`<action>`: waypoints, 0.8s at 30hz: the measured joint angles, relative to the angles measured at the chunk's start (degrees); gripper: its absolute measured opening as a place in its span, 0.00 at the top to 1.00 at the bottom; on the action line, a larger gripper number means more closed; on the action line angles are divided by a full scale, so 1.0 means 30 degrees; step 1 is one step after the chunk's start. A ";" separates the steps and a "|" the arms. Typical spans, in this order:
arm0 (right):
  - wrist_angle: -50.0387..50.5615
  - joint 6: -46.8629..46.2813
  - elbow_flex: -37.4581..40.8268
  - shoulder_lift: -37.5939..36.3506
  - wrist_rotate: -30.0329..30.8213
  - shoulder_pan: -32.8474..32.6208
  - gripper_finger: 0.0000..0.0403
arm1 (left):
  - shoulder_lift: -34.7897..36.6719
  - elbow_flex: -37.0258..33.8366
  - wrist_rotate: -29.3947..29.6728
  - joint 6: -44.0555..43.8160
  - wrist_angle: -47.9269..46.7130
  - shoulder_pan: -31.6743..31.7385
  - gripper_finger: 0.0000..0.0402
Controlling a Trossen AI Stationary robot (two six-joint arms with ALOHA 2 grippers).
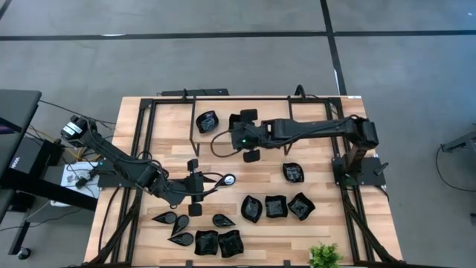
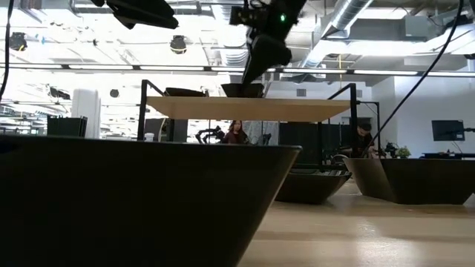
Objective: Pick & Place Mini shaped plates
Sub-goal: Put the black distorted square plate on the shelf, then stack the black distorted square plate on top of the black distorted square plate on the shelf
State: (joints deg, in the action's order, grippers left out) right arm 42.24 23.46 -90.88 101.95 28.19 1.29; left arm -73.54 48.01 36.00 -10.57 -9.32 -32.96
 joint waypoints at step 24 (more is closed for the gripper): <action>0.9994 -1.3130 -0.2906 -0.2835 0.0422 -1.0134 0.76 | 0.0000 0.0000 -0.0011 -0.0138 0.0000 -0.0156 0.67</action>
State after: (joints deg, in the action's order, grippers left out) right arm 72.22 -15.93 -99.60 93.45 29.45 -29.11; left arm -73.54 48.01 35.97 -10.98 -9.32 -33.43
